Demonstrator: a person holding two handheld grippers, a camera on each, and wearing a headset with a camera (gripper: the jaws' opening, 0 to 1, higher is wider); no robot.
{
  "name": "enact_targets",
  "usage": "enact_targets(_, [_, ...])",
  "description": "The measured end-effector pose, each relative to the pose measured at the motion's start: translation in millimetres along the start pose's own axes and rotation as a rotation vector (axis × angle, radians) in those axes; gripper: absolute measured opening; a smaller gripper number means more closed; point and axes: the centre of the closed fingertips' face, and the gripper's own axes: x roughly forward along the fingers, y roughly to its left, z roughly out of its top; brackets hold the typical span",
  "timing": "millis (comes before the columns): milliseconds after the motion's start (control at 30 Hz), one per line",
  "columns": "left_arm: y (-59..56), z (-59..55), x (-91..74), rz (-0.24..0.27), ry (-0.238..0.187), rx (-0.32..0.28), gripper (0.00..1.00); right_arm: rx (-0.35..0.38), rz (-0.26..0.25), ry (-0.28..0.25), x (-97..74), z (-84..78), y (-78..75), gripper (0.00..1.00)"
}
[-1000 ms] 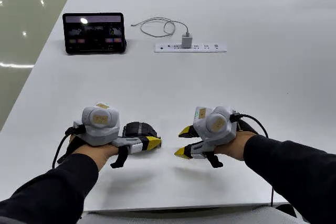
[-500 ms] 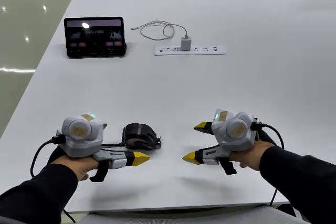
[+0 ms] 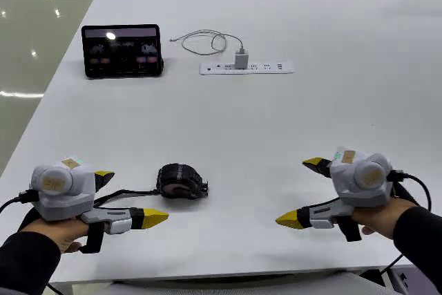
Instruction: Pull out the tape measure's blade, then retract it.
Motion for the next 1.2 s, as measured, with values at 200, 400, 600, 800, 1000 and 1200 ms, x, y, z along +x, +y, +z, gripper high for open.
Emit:
enact_targets(200, [7.6,-5.3,-18.1,0.007,0.014,0.012,1.00,0.051,-0.052,0.007,-29.3,-23.0,-12.2,0.88])
enact_targets(400, [14.5,-15.2,-32.0,0.021,0.035,-0.005,1.00,0.065,-0.084,0.022,-50.9,-47.3,-16.7,0.93])
enact_targets(600, [21.3,-18.0,-45.5,0.057,0.020,-0.014,1.00,0.108,-0.126,0.022,-70.8,-57.6,-11.6,1.00])
enact_targets(800, [16.4,-23.4,-51.7,0.057,0.050,0.014,1.00,0.131,-0.184,0.012,-97.1,-70.3,-16.1,1.00])
enact_targets(1000, [24.3,-15.9,-50.3,0.059,0.060,0.012,1.00,0.152,-0.209,0.018,-108.9,-81.6,-23.0,1.00])
enact_targets(1200, [30.5,-10.7,-57.6,0.083,0.050,0.015,1.00,0.154,-0.206,0.000,-111.3,-74.4,-27.1,1.00])
